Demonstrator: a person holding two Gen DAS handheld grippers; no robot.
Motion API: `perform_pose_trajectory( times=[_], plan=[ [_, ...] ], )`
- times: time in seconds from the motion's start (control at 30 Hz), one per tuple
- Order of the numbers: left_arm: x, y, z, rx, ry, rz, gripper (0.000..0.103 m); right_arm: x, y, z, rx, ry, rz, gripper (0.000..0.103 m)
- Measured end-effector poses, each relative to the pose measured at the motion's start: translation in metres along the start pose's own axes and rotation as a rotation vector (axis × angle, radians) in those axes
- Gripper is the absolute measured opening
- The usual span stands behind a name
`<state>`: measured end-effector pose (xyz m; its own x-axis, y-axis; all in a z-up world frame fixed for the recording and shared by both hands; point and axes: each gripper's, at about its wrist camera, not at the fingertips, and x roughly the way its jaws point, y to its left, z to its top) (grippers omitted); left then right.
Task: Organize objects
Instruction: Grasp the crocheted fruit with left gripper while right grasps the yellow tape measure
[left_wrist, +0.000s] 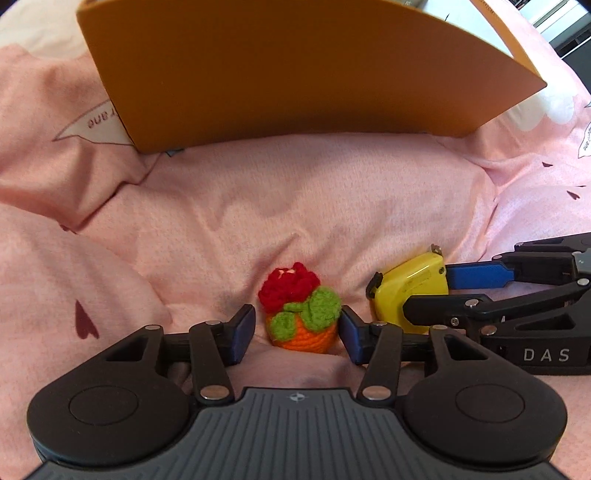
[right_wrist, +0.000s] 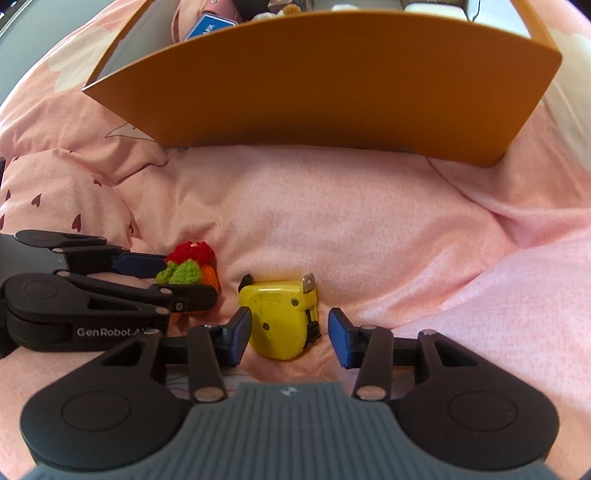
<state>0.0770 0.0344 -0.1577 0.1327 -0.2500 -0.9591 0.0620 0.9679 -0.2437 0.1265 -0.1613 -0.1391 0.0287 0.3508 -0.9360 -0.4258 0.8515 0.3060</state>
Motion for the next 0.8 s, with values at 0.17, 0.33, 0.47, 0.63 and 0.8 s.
perform_pose_trajectory(
  times=[0.17, 0.33, 0.47, 0.63, 0.8],
  plan=[
    [0.002, 0.005, -0.002, -0.015, -0.002, -0.025, 0.047, 0.01, -0.007, 0.003, 0.027, 0.015, 0.047, 0.046],
    [-0.005, 0.004, -0.006, -0.01, -0.015, -0.018, 0.046, 0.008, -0.005, 0.003, 0.025, 0.001, 0.05, 0.034],
    [-0.014, 0.004, -0.009, -0.003, -0.034, -0.018, 0.046, -0.001, -0.001, 0.001, 0.005, -0.028, 0.047, 0.028],
    [-0.032, 0.003, -0.011, 0.012, -0.081, -0.01, 0.046, -0.02, 0.005, 0.0, -0.025, -0.077, 0.027, 0.024],
    [-0.053, -0.004, -0.007, 0.046, -0.14, 0.001, 0.046, -0.047, 0.008, -0.001, -0.04, -0.143, 0.014, 0.024]
  ],
)
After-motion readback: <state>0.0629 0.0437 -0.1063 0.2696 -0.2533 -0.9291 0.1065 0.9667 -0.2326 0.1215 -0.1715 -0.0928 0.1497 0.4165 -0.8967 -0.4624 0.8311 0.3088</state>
